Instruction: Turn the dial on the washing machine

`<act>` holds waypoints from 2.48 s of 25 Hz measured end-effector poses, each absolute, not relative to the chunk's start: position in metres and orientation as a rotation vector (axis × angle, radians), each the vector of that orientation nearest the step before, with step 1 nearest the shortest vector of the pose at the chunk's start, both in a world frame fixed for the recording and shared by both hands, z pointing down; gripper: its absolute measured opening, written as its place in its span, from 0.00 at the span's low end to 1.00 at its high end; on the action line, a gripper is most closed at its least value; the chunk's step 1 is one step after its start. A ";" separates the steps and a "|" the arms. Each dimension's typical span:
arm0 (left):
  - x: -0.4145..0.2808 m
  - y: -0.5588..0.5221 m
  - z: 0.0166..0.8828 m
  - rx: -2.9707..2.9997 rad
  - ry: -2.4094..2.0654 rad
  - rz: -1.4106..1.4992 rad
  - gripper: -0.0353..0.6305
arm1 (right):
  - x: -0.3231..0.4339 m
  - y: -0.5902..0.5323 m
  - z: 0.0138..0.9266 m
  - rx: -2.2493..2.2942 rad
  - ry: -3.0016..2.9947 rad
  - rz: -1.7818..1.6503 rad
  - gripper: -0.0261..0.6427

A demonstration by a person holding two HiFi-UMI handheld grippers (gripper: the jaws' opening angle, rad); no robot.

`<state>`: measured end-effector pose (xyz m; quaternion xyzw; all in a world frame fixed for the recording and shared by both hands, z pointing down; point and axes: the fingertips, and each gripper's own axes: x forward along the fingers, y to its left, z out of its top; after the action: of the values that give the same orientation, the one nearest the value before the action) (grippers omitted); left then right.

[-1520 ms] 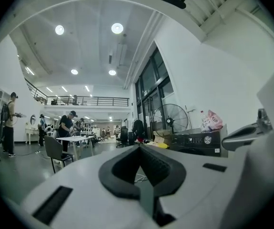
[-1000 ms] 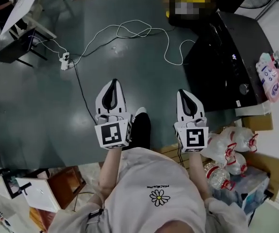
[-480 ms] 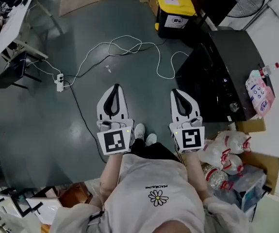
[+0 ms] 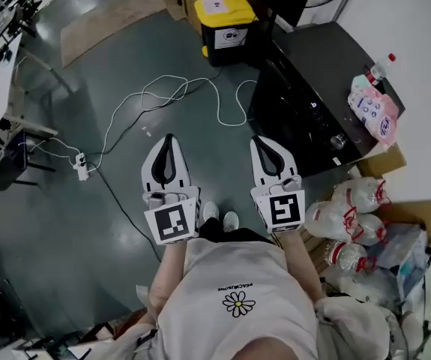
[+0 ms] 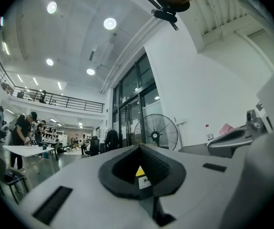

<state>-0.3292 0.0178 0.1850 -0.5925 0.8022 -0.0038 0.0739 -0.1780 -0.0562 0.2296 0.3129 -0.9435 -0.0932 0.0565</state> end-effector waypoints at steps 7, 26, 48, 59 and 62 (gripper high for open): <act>-0.231 -0.051 0.192 -2.119 2.122 0.019 0.05 | -0.054 -0.090 0.230 1.432 -2.600 -0.281 0.04; -0.034 -0.115 0.189 -2.744 1.270 0.085 0.05 | 0.139 -0.005 0.211 2.307 -1.791 -0.261 0.04; 0.010 -0.134 0.214 -2.837 1.126 0.020 0.05 | 0.161 -0.026 0.215 2.381 -1.731 -0.239 0.04; 0.040 -0.219 0.347 -2.799 1.179 -0.019 0.05 | 0.170 -0.123 0.348 2.340 -1.872 -0.240 0.04; 0.048 -0.225 0.389 -2.795 1.177 -0.046 0.05 | 0.180 -0.135 0.385 2.351 -1.857 -0.253 0.04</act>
<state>0.0484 -0.2252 0.3887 -0.9202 0.3874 -0.0150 0.0541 0.1800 -0.1347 0.3846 0.7803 -0.6161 -0.0838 0.0674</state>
